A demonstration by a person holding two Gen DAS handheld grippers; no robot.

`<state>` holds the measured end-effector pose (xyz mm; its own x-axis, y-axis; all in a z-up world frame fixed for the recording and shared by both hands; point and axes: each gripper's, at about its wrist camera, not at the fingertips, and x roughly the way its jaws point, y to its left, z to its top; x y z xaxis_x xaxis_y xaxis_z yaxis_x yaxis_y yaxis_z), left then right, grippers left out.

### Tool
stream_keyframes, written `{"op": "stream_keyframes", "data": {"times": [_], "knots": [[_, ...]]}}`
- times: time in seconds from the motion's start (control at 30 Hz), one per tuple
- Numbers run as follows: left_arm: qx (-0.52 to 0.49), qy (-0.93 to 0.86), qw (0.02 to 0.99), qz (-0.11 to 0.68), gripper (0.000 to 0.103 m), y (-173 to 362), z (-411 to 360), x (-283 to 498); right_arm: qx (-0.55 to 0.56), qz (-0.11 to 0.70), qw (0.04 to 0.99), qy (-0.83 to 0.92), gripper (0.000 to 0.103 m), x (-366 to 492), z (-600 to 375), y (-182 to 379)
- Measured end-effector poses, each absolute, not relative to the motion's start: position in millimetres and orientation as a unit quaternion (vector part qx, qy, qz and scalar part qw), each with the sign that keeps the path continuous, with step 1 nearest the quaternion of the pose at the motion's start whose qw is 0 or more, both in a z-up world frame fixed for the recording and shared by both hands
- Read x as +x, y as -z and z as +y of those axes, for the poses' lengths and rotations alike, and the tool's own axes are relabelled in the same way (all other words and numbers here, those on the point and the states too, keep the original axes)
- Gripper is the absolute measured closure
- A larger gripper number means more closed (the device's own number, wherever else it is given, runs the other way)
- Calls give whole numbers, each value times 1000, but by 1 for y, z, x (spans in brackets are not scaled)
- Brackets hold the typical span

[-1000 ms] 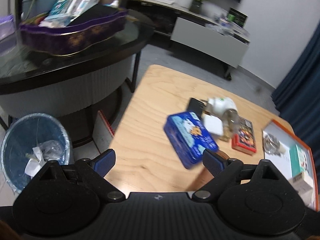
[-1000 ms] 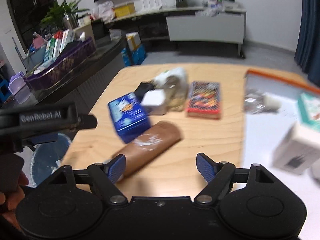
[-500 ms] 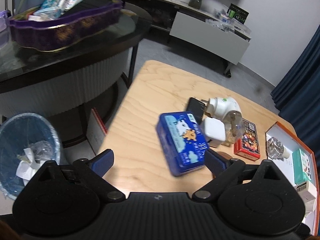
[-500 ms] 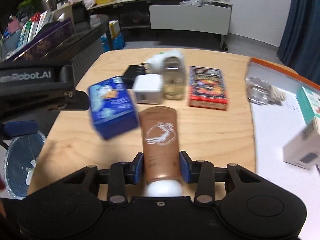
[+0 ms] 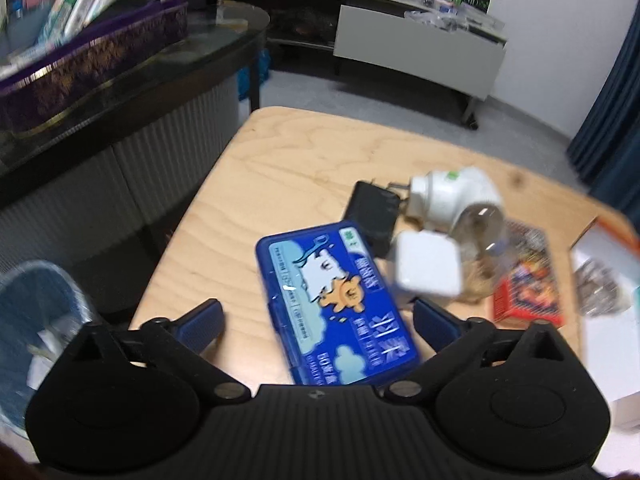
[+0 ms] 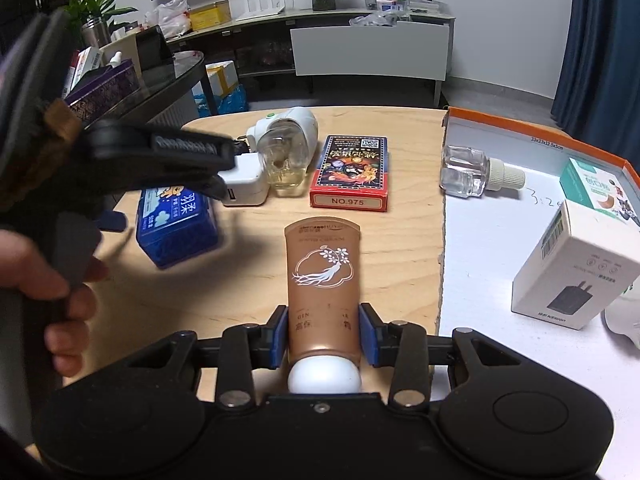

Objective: Organize rigid objects
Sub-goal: 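Grasp the blue tin with the left gripper, then carry the blue tin and brown tube over the lid with both grippers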

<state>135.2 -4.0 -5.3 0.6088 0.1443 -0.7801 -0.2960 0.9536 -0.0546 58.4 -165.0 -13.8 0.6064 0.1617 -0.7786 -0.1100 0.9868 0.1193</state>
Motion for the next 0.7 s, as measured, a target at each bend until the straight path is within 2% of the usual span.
{"op": "stream_keyframes", "data": {"times": [0.03,0.07,0.1,0.4,0.7], "knots": [[-80,-125,895,420,15,7,-5,133,33,436,896,-77,58,58,-167,13],[-67,-130,900,411,34,7,-6,129,36,434,897,-78,58,57,-169,12],[-55,-131,903,406,41,6,-6,126,35,431,898,-78,58,56,-171,11],[-77,-103,916,380,42,-20,5,75,31,402,911,-90,58,42,-177,-7],[-87,-55,932,347,42,-58,-24,24,44,355,931,-77,58,14,-200,-40]]}}
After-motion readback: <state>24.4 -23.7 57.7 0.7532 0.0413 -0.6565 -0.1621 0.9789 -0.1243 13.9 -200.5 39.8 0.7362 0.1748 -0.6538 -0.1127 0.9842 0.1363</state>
